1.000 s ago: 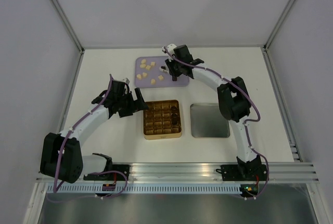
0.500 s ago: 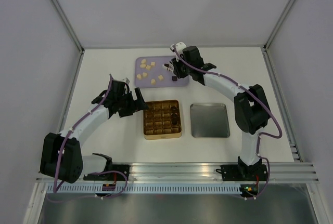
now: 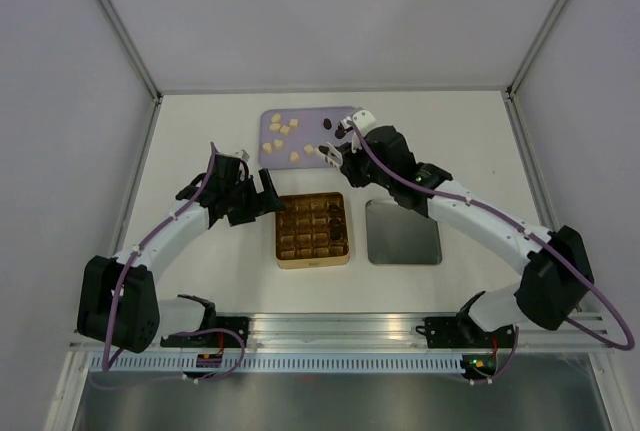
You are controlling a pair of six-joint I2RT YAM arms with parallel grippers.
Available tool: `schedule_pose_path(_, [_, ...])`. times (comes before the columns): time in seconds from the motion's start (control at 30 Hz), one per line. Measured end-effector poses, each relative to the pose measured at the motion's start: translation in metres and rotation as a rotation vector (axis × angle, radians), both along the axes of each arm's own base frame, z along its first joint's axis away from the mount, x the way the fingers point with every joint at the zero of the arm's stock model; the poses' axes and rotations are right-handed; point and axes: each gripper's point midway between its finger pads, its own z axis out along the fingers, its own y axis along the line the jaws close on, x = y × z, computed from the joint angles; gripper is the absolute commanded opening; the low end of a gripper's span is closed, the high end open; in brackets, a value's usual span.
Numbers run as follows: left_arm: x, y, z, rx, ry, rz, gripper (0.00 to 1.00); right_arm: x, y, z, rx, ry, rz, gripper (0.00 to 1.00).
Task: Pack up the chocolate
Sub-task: Pick up the fake chocolate from the plate, then place the fake chocolate in the packing box.
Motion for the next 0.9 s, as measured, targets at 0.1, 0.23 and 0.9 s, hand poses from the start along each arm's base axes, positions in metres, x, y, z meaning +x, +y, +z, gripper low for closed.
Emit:
schedule_pose_path(0.1, [0.0, 0.0, 0.001, -0.001, -0.003, 0.0, 1.0, -0.029, -0.004, 0.015, 0.032, -0.007, 0.005, 0.09])
schedule_pose_path(0.23, [0.0, 0.0, 0.003, -0.004, -0.011, -0.001, 1.0, -0.062, -0.018, 0.015, 0.051, 0.033, 0.003, 0.09])
schedule_pose_path(0.9, [0.003, -0.028, -0.007, -0.086, 0.024, -0.091, 1.0, -0.176, -0.041, -0.037, 0.004, 0.348, 0.19, 0.11])
